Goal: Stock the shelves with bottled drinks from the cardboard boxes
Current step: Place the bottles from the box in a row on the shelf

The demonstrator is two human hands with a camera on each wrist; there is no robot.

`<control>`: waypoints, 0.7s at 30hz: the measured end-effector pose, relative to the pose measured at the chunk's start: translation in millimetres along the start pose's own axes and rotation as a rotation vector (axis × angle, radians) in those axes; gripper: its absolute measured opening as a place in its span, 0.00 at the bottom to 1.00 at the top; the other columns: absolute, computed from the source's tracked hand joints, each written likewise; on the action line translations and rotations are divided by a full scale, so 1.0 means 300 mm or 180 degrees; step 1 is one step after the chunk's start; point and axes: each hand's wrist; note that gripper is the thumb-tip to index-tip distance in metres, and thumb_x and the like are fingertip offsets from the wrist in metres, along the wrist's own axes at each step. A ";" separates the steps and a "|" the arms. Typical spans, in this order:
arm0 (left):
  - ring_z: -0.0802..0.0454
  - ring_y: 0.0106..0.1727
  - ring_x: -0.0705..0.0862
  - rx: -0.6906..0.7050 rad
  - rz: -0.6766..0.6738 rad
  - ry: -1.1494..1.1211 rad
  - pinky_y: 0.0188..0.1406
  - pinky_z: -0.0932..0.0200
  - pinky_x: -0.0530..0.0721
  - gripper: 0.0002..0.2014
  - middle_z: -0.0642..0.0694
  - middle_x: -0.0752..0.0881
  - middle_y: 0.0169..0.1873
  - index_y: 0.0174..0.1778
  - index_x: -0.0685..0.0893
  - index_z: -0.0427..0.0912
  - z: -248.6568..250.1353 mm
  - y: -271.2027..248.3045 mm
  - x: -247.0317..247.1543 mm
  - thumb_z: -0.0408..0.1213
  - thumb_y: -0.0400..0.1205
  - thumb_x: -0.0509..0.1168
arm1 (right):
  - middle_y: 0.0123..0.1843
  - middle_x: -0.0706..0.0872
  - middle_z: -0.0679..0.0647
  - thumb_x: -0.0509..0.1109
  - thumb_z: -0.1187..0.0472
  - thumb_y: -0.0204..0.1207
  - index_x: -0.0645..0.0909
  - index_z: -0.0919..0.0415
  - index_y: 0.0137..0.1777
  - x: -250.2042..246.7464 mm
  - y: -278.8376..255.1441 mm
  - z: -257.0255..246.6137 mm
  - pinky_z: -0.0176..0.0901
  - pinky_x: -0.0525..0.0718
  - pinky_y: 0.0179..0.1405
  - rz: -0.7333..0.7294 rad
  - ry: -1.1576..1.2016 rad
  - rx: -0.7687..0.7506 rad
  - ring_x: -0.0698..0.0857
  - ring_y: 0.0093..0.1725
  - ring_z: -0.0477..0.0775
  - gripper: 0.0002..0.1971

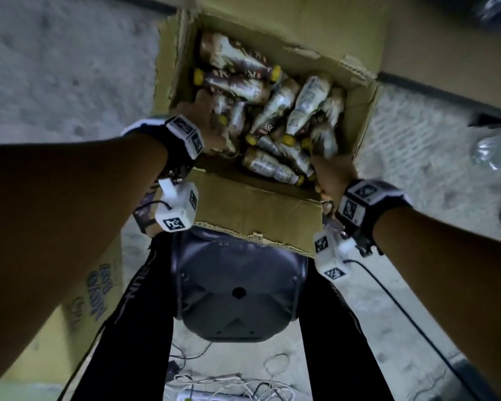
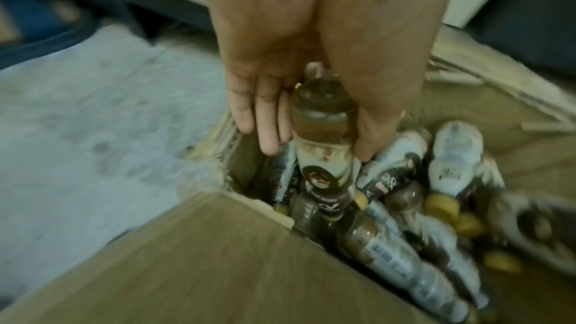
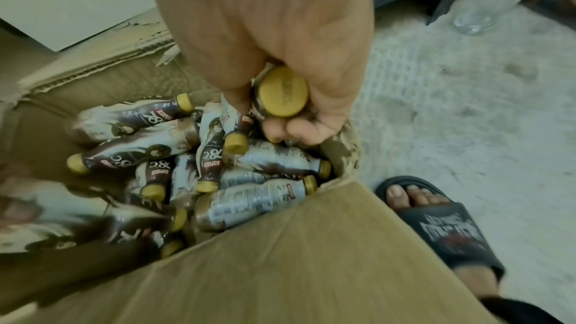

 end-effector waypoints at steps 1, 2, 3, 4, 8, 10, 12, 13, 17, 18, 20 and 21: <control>0.32 0.62 0.80 -0.0101 -0.0162 -0.0315 0.56 0.38 0.84 0.42 0.35 0.76 0.69 0.80 0.59 0.44 -0.021 -0.024 -0.010 0.49 0.75 0.74 | 0.32 0.78 0.58 0.68 0.38 0.71 0.74 0.58 0.39 -0.008 -0.039 0.002 0.48 0.74 0.26 -0.0039 0.0149 0.0049 0.78 0.30 0.58 0.22; 0.33 0.64 0.80 -0.0207 -0.0288 -0.0668 0.58 0.39 0.84 0.40 0.36 0.76 0.70 0.79 0.62 0.41 -0.042 -0.059 -0.023 0.48 0.75 0.74 | 0.28 0.77 0.58 0.68 0.41 0.74 0.74 0.60 0.37 -0.017 -0.093 -0.003 0.47 0.75 0.26 -0.0089 0.0116 0.0094 0.77 0.27 0.58 0.21; 0.34 0.65 0.81 -0.0231 -0.0359 -0.0966 0.57 0.41 0.84 0.37 0.36 0.78 0.69 0.77 0.67 0.37 -0.061 -0.098 -0.032 0.47 0.76 0.73 | 0.28 0.78 0.58 0.68 0.45 0.77 0.75 0.62 0.38 -0.024 -0.137 0.010 0.47 0.78 0.29 -0.0189 0.0055 0.0177 0.78 0.26 0.58 0.19; 0.36 0.64 0.82 -0.0301 -0.0497 -0.1281 0.53 0.45 0.86 0.33 0.36 0.79 0.68 0.75 0.71 0.36 -0.069 -0.158 -0.053 0.46 0.77 0.73 | 0.30 0.80 0.59 0.69 0.48 0.78 0.77 0.63 0.41 -0.044 -0.201 0.029 0.47 0.82 0.32 -0.0310 -0.0008 0.0161 0.80 0.28 0.58 0.17; 0.41 0.58 0.86 -0.0711 -0.1054 -0.2048 0.45 0.53 0.88 0.18 0.43 0.82 0.56 0.65 0.79 0.42 -0.086 -0.410 -0.109 0.43 0.81 0.68 | 0.43 0.90 0.58 0.74 0.39 0.66 0.84 0.58 0.46 -0.065 -0.438 0.064 0.55 0.91 0.41 -0.0432 -0.0093 -0.0080 0.89 0.39 0.61 0.21; 0.40 0.56 0.86 -0.1009 -0.1359 -0.2519 0.50 0.53 0.85 0.14 0.39 0.82 0.56 0.57 0.80 0.44 -0.097 -0.550 -0.128 0.46 0.80 0.69 | 0.42 0.90 0.58 0.72 0.31 0.57 0.83 0.57 0.45 -0.065 -0.545 0.094 0.64 0.90 0.43 -0.0519 -0.0217 -0.0300 0.91 0.42 0.64 0.29; 0.38 0.57 0.86 -0.0996 -0.1560 -0.2985 0.56 0.50 0.82 0.18 0.39 0.82 0.62 0.62 0.81 0.44 -0.129 -0.675 -0.129 0.46 0.79 0.70 | 0.45 0.89 0.60 0.68 0.27 0.56 0.81 0.58 0.48 -0.059 -0.644 0.132 0.63 0.90 0.43 -0.0602 -0.0396 -0.0539 0.89 0.44 0.66 0.34; 0.38 0.59 0.85 -0.0904 -0.1606 -0.3211 0.59 0.49 0.80 0.18 0.42 0.82 0.64 0.65 0.81 0.45 -0.150 -0.732 -0.129 0.45 0.80 0.70 | 0.48 0.87 0.62 0.64 0.26 0.55 0.81 0.59 0.49 -0.069 -0.722 0.124 0.59 0.89 0.44 -0.0582 -0.0583 -0.0663 0.88 0.46 0.66 0.38; 0.43 0.57 0.80 -0.0468 -0.1595 -0.3946 0.55 0.50 0.74 0.08 0.42 0.84 0.55 0.52 0.83 0.48 -0.198 -0.992 -0.198 0.33 0.79 0.70 | 0.52 0.87 0.59 0.72 0.38 0.65 0.82 0.62 0.57 -0.160 -1.062 0.024 0.54 0.86 0.53 -0.0570 -0.0575 -0.1074 0.86 0.52 0.61 0.30; 0.43 0.57 0.79 -0.0342 -0.1609 -0.4013 0.55 0.49 0.73 0.11 0.42 0.84 0.54 0.52 0.84 0.49 -0.206 -1.052 -0.225 0.32 0.77 0.72 | 0.53 0.88 0.57 0.75 0.43 0.67 0.82 0.61 0.59 -0.191 -1.137 -0.002 0.53 0.86 0.54 -0.0484 -0.0468 -0.1165 0.86 0.52 0.58 0.27; 0.42 0.57 0.79 -0.0038 -0.1678 -0.3907 0.56 0.47 0.74 0.20 0.43 0.86 0.55 0.54 0.84 0.54 -0.217 -1.161 -0.308 0.28 0.72 0.74 | 0.51 0.89 0.50 0.78 0.47 0.66 0.82 0.56 0.63 -0.248 -1.267 -0.058 0.44 0.87 0.49 -0.0288 -0.0128 -0.1419 0.88 0.50 0.51 0.26; 0.42 0.58 0.81 0.0138 -0.1711 -0.3778 0.59 0.46 0.76 0.24 0.44 0.86 0.56 0.56 0.82 0.55 -0.216 -1.214 -0.362 0.26 0.70 0.74 | 0.49 0.89 0.47 0.80 0.50 0.66 0.81 0.54 0.64 -0.280 -1.334 -0.091 0.38 0.86 0.44 -0.0174 0.0021 -0.1526 0.88 0.47 0.48 0.26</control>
Point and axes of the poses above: each hand's wrist, its own y-axis towards the middle knuckle, its own x-axis out of the palm, z = x × y
